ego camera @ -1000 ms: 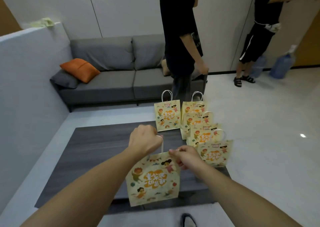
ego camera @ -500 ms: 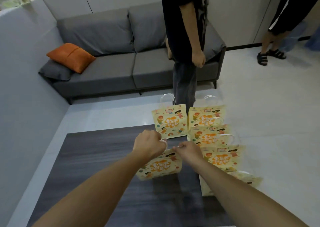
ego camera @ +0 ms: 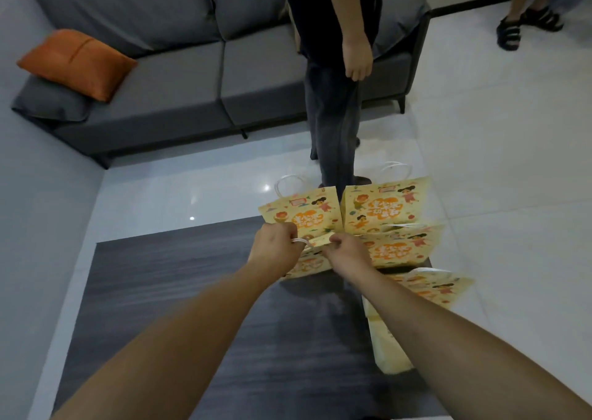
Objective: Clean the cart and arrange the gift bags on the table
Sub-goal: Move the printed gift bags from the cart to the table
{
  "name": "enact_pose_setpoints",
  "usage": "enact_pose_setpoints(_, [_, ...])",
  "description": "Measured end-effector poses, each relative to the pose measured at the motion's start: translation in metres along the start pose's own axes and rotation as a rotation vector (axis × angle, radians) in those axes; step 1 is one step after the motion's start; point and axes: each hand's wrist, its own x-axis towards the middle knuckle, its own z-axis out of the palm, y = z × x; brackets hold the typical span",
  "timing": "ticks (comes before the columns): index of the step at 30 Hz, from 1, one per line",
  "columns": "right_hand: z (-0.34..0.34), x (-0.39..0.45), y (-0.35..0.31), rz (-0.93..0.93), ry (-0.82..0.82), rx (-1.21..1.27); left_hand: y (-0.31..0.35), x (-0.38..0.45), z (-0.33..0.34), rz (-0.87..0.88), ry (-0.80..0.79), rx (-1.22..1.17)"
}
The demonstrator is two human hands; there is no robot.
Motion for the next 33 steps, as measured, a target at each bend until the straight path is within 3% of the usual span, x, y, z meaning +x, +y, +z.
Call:
enact_pose_setpoints(9, [-0.001, 0.013, 0.006, -0.007, 0.041, 0.017, 0.014, 0.038, 0.0, 0.059, 0.027, -0.067])
enact_pose_setpoints(19, [0.0, -0.013, 0.002, 0.062, 0.012, 0.036, 0.014, 0.037, -0.013, 0.158, -0.103, 0.006])
enact_pose_setpoints(26, [-0.018, -0.071, -0.019, 0.092, 0.186, 0.046, 0.02, 0.018, -0.047, 0.411, -0.083, 0.081])
enact_pose_setpoints(33, [-0.047, -0.172, -0.016, 0.101, 0.514, 0.029, 0.08, -0.042, -0.071, 0.771, -0.076, 0.093])
